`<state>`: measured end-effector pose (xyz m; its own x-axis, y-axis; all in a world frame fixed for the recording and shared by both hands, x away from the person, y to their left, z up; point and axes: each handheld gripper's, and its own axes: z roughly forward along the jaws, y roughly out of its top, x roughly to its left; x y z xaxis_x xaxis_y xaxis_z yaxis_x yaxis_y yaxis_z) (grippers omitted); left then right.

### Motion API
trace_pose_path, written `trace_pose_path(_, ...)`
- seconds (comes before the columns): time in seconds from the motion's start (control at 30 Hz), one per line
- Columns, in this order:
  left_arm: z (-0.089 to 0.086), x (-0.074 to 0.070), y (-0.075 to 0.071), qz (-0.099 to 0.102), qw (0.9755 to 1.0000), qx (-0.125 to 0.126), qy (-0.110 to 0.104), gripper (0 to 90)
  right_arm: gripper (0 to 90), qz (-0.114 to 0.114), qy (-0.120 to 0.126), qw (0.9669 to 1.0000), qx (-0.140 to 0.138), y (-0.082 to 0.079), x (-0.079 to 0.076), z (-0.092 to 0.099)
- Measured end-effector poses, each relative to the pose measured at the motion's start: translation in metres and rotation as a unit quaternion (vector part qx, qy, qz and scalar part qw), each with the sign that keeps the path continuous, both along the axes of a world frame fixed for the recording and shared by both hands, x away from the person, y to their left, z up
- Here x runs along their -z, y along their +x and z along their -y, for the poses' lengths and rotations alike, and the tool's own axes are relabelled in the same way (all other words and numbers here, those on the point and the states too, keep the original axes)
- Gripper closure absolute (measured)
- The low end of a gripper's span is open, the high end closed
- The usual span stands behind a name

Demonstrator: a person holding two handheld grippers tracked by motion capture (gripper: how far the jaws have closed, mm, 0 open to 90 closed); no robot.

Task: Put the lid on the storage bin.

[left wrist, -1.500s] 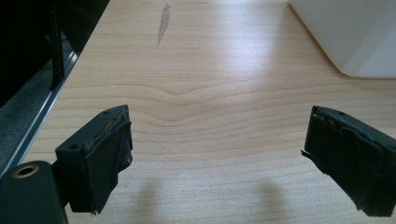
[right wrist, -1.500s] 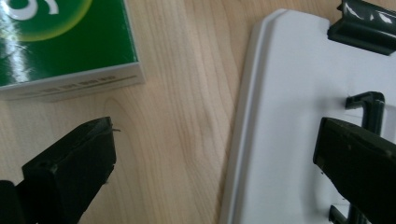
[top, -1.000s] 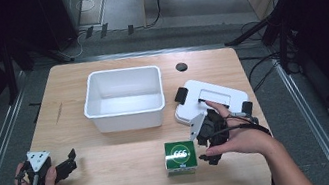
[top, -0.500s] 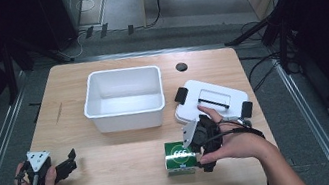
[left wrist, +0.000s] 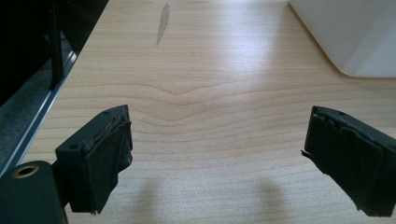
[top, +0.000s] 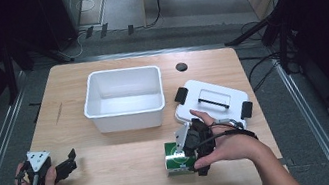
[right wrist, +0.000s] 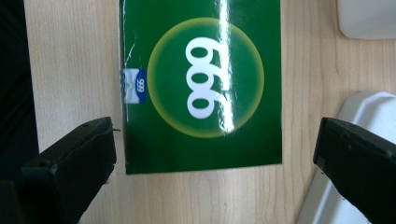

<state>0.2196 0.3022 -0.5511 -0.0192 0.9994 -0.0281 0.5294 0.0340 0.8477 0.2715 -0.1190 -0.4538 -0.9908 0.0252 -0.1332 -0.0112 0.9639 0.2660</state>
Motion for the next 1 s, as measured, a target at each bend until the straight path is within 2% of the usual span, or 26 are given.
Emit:
trace_pose_path(0.3, 0.0, 0.0, 0.0, 0.001, 1.0, 0.0, -0.001, 8.4, 0.0, -0.006, -0.016, 0.9998, -0.005, 0.003, 0.01, -0.01)
trace_pose_path(0.57, 0.0, 0.0, 0.0, 0.001, 1.0, 0.0, -0.001, 8.3, 0.0, -0.01, -0.019, 0.9996, -0.019, 0.004, 0.017, -0.019)
trace_pose_path(0.67, 0.0, 0.0, 0.0, 0.001, 1.0, 0.0, -0.002, 8.3, 3.1, -0.006, -0.027, 0.9994, -0.02, 0.005, 0.021, -0.023)
trace_pose_path(0.8, 0.0, 0.0, 0.0, 0.003, 1.0, 0.0, -0.003, 8.4, 13.5, -0.026, -0.027, 0.999, -0.025, 0.006, 0.023, -0.026)
trace_pose_path(0.9, 0.0, 0.0, 0.0, 0.003, 1.0, 0.0, -0.003, 8.3, 15.6, -0.032, -0.023, 0.9991, -0.017, 0.008, 0.022, -0.026)
trace_pose_path(1.0, 0.0, 0.0, 0.0, 0.003, 1.0, 0.0, -0.003, 8.4, 16.2, -0.037, -0.023, 0.9988, -0.022, 0.009, 0.021, -0.026)
